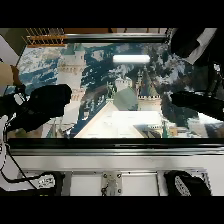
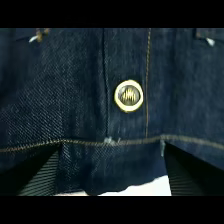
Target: Fold the clothes and pants, and hang the long-sleeved shirts on hangers.
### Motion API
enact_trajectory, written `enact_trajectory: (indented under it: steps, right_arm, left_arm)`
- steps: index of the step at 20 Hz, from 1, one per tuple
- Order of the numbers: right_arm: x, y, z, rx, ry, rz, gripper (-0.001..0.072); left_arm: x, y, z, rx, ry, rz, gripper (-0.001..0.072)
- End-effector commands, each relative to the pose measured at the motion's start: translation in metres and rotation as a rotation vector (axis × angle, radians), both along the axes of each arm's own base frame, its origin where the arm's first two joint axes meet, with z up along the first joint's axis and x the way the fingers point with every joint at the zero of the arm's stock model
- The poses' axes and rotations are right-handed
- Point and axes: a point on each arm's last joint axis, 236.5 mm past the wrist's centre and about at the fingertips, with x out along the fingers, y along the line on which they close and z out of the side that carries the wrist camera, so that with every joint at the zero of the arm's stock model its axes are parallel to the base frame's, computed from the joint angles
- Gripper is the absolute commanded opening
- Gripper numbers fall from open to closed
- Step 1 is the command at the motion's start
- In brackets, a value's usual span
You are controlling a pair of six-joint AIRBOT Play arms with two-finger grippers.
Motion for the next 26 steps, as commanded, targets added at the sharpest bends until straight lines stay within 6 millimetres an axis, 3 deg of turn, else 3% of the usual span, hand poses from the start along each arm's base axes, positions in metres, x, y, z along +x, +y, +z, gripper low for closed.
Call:
enact_trajectory:
  steps: [1, 3, 4, 7, 10, 13, 15, 17, 20, 22, 23, 24, 25, 26]
  right_arm:
    - [0.000, 0.000, 0.000, 0.001, 0.000, 0.001, 0.0021]
    - [0.000, 0.000, 0.000, 0.001, 0.000, 0.001, 0.0021]
    - [0.000, 0.000, 0.000, 0.001, 0.000, 0.001, 0.0021]
    - [0.000, 0.000, 0.000, 0.001, 0.000, 0.001, 0.0021]
    - [0.000, 0.002, 0.001, 0.017, 0.002, -0.002, 0.0018]
    - [0.001, 0.016, 0.012, 0.123, -0.006, -0.007, 0.0019]
    - [0.007, 0.011, 0.017, 0.122, -0.036, -0.030, 0.0018]
    - [0.014, 0.005, 0.023, 0.119, -0.072, -0.057, 0.0018]
    - [0.015, 0.001, 0.023, 0.108, -0.078, -0.068, 0.0018]
    - [0.015, -0.002, 0.021, 0.094, -0.077, -0.071, 0.0018]
    - [0.015, -0.003, 0.021, 0.086, -0.076, -0.072, 0.0018]
    - [0.015, -0.004, 0.020, 0.082, -0.075, -0.072, 0.0018]
    - [0.015, -0.004, 0.020, 0.082, -0.075, -0.071, 0.0018]
    - [0.015, -0.004, 0.020, 0.083, -0.075, -0.071, 0.0018]
  left_arm:
    - [0.003, -0.002, -0.018, -0.023, 0.048, 0.033, 0.0587]
    - [0.004, -0.008, -0.017, -0.045, 0.042, 0.052, 0.0069]
    - [0.008, -0.014, -0.011, -0.072, 0.016, 0.064, 0.0024]
    - [0.040, -0.065, 0.038, -0.178, -0.161, 0.035, 0.0023]
    - [0.058, -0.171, 0.104, -0.311, -0.326, -0.149, 0.0024]
    - [0.043, -0.295, 0.152, -0.403, -0.431, -0.405, 0.0024]
    - [0.024, -0.373, 0.168, -0.449, -0.491, -0.573, 0.0024]
    - [0.013, -0.437, 0.174, -0.518, -0.556, -0.637, 0.0024]
    - [0.021, -0.507, 0.176, -0.594, -0.565, -0.671, 0.0024]
    - [0.037, -0.541, 0.174, -0.603, -0.552, -0.708, 0.0025]
    - [0.046, -0.551, 0.170, -0.603, -0.539, -0.714, 0.0170]
    - [0.055, -0.554, 0.165, -0.599, -0.515, -0.713, 0.0546]
    - [0.064, -0.547, 0.161, -0.595, -0.484, -0.690, 0.0687]
    - [0.075, -0.530, 0.160, -0.585, -0.451, -0.654, 0.0674]
